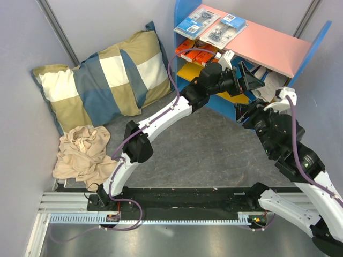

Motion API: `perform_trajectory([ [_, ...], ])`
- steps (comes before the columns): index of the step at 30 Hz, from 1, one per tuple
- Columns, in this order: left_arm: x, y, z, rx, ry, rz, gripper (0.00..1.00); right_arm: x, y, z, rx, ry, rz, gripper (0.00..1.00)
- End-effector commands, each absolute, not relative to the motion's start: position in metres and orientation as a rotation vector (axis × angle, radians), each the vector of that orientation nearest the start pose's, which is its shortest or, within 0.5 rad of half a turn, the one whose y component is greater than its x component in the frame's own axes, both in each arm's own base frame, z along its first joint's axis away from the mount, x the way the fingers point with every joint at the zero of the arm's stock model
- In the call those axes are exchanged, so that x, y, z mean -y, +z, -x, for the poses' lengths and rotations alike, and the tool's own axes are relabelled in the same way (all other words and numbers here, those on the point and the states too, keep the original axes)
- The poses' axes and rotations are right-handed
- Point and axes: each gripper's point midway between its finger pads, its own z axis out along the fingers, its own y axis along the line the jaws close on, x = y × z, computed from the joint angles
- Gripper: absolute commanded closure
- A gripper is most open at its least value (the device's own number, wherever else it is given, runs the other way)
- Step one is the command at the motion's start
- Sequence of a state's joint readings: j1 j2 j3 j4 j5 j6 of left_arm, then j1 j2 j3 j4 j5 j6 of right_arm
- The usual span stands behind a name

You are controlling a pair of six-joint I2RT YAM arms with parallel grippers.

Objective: Place and organize the shaving razors onto the shelf

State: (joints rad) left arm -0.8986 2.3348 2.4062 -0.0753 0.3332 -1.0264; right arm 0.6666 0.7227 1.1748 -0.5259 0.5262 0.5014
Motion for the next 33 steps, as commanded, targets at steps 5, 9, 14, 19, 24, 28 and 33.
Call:
perform_trajectory([
  [5, 0.565, 0.42, -0.34, -1.713, -1.725, -0.231, 0.0, -0.143, 0.408, -0.238, -1.737, 0.507, 0.073, 0.69],
  [9, 0.565, 0.421, -0.34, -1.713, -1.73, -0.234, 0.0, -0.165, 0.386, -0.247, -1.824, 0.548, 0.151, 0.89],
  [14, 0.564, 0.423, -0.337, -1.709, -1.736, -0.245, 0.0, -0.161, 0.365, -0.261, -1.911, 0.652, 0.156, 1.0],
  [19, 0.562, 0.427, -0.334, -1.704, -1.735, -0.26, 0.0, -0.139, 0.342, -0.273, -1.982, 0.708, 0.093, 1.0],
  [24, 0.561, 0.427, -0.333, -1.707, -1.735, -0.269, 0.0, -0.116, 0.318, -0.287, -2.041, 0.691, 0.011, 1.0],
  [28, 0.56, 0.43, -0.333, -1.703, -1.738, -0.268, 0.0, -0.095, 0.303, -0.298, -2.087, 0.628, -0.044, 1.0],
  [33, 0.559, 0.432, -0.33, -1.699, -1.738, -0.28, 0.0, -0.065, 0.287, -0.311, -2.129, 0.499, -0.147, 1.0],
])
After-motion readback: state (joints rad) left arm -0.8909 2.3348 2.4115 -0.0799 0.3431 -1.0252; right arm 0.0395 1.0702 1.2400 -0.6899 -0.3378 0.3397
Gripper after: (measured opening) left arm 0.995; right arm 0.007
